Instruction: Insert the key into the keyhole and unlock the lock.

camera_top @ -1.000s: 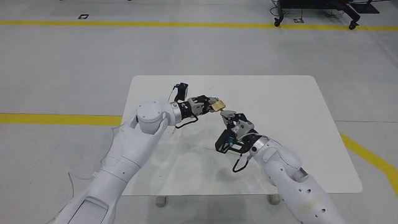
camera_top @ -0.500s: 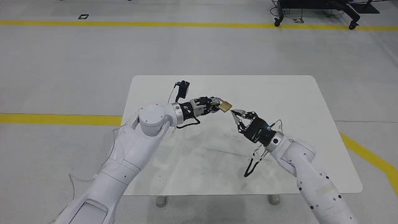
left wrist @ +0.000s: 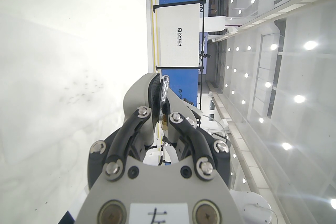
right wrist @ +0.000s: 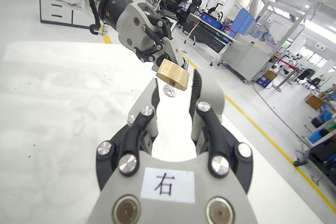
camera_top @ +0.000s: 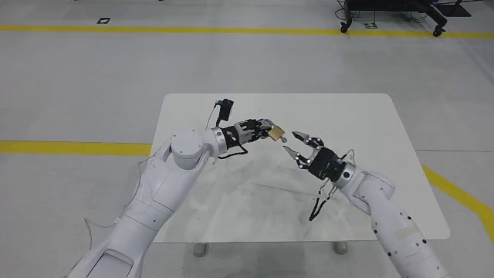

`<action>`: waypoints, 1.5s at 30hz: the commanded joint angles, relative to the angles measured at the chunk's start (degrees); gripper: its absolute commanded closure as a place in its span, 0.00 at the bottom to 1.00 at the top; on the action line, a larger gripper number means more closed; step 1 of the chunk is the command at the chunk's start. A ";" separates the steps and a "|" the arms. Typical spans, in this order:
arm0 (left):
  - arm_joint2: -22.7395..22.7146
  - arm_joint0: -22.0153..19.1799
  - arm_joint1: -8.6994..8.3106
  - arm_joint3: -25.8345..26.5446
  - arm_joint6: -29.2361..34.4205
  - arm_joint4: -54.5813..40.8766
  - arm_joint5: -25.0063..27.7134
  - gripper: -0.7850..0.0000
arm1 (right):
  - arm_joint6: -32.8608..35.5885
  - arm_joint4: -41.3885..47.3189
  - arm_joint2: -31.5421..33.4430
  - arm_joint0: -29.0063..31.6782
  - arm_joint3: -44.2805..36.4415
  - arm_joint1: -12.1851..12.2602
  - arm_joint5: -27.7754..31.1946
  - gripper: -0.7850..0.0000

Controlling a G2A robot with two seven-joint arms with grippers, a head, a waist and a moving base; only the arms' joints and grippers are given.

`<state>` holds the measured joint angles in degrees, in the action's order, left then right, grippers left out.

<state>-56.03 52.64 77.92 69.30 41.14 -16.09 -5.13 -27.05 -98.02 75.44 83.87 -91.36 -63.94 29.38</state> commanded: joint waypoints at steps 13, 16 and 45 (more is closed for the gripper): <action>1.59 -1.27 0.45 -1.56 2.14 0.18 -1.62 1.00 | 17.18 -26.31 -5.96 2.64 -10.21 -0.09 -15.73 0.53; 2.11 -1.59 0.60 -2.01 2.51 0.40 -1.69 1.00 | 19.17 -27.22 -6.92 1.97 -10.18 -0.31 -16.27 0.56; 2.33 -2.85 0.78 -3.69 6.80 -0.55 -1.77 0.00 | 19.29 -19.76 -3.02 1.97 -6.55 -0.63 -17.43 1.00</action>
<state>-53.72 49.84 78.69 65.68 47.94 -16.62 -6.93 -7.61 -117.99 71.79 85.62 -97.99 -64.66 11.68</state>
